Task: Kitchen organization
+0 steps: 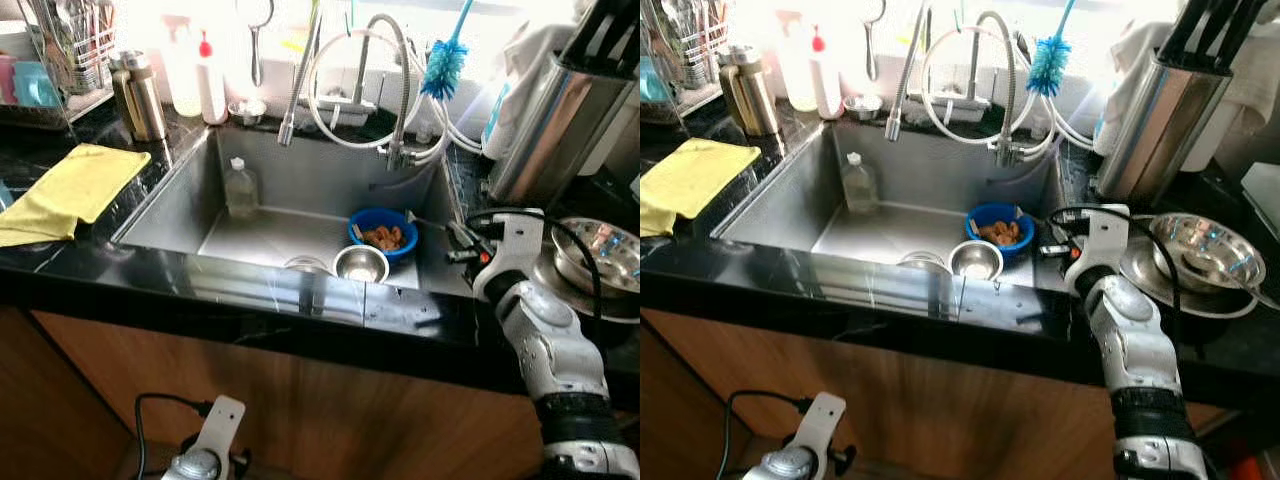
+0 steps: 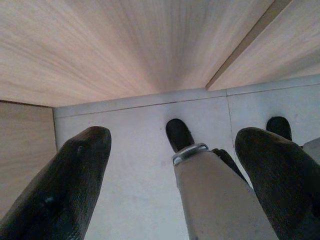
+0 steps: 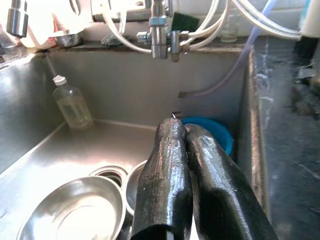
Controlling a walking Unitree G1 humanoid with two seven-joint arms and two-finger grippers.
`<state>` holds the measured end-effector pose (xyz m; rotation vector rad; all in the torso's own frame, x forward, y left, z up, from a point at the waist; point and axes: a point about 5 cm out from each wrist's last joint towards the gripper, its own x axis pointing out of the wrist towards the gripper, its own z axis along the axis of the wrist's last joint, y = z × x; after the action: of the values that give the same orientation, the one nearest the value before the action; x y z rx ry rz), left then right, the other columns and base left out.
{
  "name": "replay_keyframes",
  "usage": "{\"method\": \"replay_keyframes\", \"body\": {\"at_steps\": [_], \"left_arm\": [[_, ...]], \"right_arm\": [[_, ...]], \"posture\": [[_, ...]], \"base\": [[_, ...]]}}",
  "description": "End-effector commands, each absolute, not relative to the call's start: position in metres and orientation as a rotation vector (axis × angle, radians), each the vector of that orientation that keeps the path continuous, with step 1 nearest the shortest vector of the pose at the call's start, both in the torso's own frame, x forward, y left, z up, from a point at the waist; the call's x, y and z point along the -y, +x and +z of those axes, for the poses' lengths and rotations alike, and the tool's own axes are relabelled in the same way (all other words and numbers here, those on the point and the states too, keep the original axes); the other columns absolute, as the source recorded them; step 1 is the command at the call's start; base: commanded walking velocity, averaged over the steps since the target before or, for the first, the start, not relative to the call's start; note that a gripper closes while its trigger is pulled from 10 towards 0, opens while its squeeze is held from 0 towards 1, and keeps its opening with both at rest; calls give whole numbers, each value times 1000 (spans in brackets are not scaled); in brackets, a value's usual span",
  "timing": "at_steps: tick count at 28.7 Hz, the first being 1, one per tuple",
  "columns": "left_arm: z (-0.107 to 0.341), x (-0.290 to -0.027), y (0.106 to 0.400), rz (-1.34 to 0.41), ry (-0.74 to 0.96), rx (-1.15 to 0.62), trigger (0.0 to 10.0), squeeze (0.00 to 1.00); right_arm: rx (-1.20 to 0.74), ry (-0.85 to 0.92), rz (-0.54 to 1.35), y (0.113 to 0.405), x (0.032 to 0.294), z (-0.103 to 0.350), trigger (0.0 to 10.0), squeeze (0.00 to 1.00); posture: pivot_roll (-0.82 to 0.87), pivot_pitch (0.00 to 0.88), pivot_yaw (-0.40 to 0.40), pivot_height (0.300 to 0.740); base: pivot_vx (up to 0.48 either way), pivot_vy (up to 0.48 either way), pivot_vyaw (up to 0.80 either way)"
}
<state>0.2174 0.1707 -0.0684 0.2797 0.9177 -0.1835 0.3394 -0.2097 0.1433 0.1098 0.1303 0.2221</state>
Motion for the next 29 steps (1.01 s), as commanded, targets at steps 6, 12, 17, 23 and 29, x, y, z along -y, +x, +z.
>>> {"method": "replay_keyframes", "body": {"at_steps": [6, 12, 17, 23, 29], "left_arm": [[-69, -170, 216, -173, 272, -928, 10000, 0], [-70, -167, 215, -176, 273, -933, 10000, 0], [-71, -167, 214, -180, 275, -936, 10000, 0], [-71, -168, 214, -183, 280, -936, 10000, 0], [-71, -169, 213, -184, 282, -936, 10000, 0]], "right_arm": [[-119, 107, 222, 346, 213, 147, 10000, 0], [-115, 120, 205, 346, 215, 145, 10000, 906], [-117, 108, 188, 346, 212, 143, 10000, 1000], [-85, 106, 181, 345, 209, 148, 10000, 1000], [-28, 63, 122, 345, 211, 158, 10000, 0]], "posture": [[47, 0, -83, 736], [46, 3, -80, 736], [45, 9, -77, 736], [43, 9, -73, 736], [41, 7, -69, 736]], "base": [[0, 0, 0], [0, 0, 0], [0, 0, 0], [0, 0, 0], [0, 0, 0]]}}
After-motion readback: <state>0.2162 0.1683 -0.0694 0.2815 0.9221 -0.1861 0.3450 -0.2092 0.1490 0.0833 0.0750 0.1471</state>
